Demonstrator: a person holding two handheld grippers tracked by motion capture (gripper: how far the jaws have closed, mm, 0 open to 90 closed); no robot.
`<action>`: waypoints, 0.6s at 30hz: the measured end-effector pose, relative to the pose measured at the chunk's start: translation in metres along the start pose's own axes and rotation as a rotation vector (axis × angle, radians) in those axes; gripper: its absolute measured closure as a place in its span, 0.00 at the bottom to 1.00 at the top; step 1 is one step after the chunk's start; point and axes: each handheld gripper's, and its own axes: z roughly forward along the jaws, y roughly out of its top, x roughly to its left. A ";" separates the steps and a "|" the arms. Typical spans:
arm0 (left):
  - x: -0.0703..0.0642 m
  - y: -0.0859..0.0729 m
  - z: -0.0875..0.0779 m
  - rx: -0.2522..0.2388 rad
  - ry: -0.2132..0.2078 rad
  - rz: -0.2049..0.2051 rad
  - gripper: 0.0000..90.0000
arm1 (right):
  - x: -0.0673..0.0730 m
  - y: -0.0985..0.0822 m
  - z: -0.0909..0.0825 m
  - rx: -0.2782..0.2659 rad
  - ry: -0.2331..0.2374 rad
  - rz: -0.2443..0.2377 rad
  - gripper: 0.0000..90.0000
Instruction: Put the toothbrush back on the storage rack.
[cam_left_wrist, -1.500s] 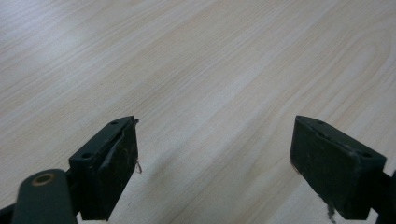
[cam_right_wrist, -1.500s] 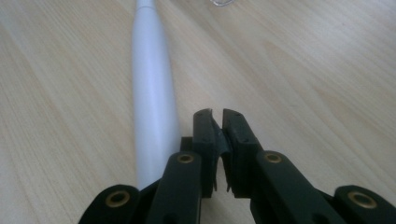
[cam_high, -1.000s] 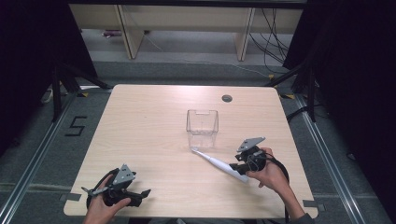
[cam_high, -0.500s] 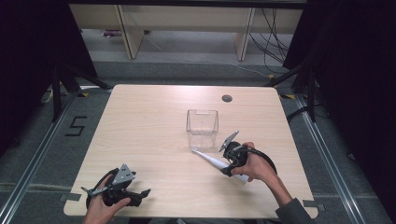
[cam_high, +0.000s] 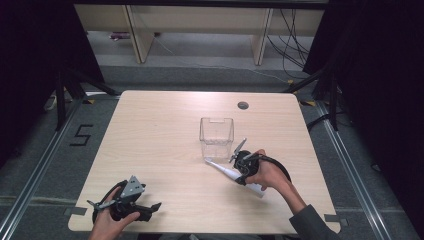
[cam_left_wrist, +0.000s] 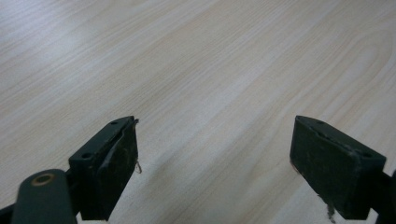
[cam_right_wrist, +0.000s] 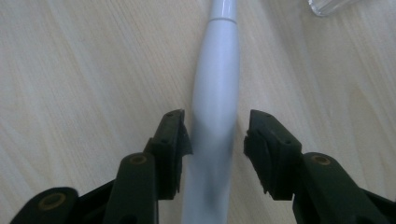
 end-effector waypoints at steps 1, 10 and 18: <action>0.000 0.000 0.000 0.000 0.000 0.001 0.17 | 0.000 0.001 0.001 0.013 -0.001 0.000 0.66; 0.001 0.000 0.000 0.004 -0.002 0.008 0.17 | 0.000 0.008 0.005 0.061 0.016 0.009 0.70; 0.000 0.000 0.000 -0.005 0.002 -0.003 0.17 | 0.000 0.014 0.013 0.122 0.009 -0.008 0.72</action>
